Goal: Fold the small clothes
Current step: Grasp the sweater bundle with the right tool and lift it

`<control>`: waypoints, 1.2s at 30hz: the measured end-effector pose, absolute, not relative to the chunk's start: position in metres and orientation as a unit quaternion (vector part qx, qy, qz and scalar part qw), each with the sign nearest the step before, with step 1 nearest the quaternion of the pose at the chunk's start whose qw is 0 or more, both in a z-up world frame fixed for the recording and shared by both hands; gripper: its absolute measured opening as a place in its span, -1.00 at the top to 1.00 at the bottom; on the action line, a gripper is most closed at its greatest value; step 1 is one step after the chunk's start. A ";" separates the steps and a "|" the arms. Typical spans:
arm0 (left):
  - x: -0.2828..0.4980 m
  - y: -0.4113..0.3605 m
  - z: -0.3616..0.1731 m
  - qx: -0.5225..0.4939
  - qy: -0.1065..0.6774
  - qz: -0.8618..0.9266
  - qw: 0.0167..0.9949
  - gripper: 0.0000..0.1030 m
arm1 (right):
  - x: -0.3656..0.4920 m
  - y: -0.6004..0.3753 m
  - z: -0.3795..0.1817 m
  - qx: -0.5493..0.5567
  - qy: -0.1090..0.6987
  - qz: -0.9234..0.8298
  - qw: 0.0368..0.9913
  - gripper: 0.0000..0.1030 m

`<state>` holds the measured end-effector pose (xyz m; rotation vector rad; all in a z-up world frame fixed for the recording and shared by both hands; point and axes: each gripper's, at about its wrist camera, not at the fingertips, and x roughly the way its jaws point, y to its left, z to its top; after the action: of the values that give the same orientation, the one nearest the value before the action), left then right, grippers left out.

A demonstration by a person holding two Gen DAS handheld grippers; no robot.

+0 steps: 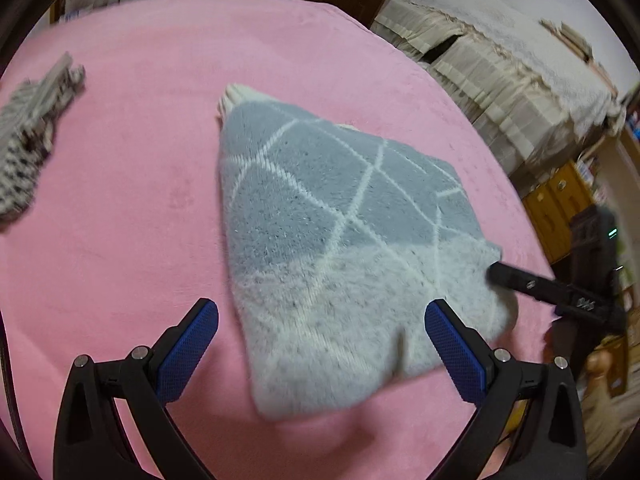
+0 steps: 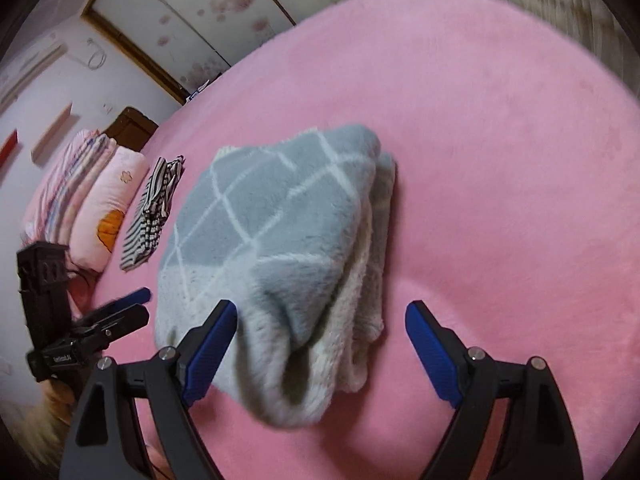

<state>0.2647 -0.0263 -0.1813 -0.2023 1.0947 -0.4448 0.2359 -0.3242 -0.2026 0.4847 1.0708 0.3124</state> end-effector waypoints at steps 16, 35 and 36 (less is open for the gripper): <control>0.295 -0.012 -0.266 -0.242 0.537 -0.259 0.766 -1.00 | 0.276 -0.319 -0.270 0.324 0.509 0.237 0.762 -0.84; 0.244 -0.056 -0.201 -0.121 0.477 -0.162 0.855 -0.53 | 0.238 -0.283 -0.212 0.243 0.456 0.176 0.838 -0.02; 0.239 -0.055 -0.195 -0.116 0.473 -0.162 0.858 -0.52 | 0.230 -0.280 -0.205 0.242 0.451 0.178 0.841 -0.01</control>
<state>0.2390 -0.0550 -0.1951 -0.2444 0.9946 -0.3403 0.2299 -0.2795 -0.2054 0.5115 0.9532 0.3753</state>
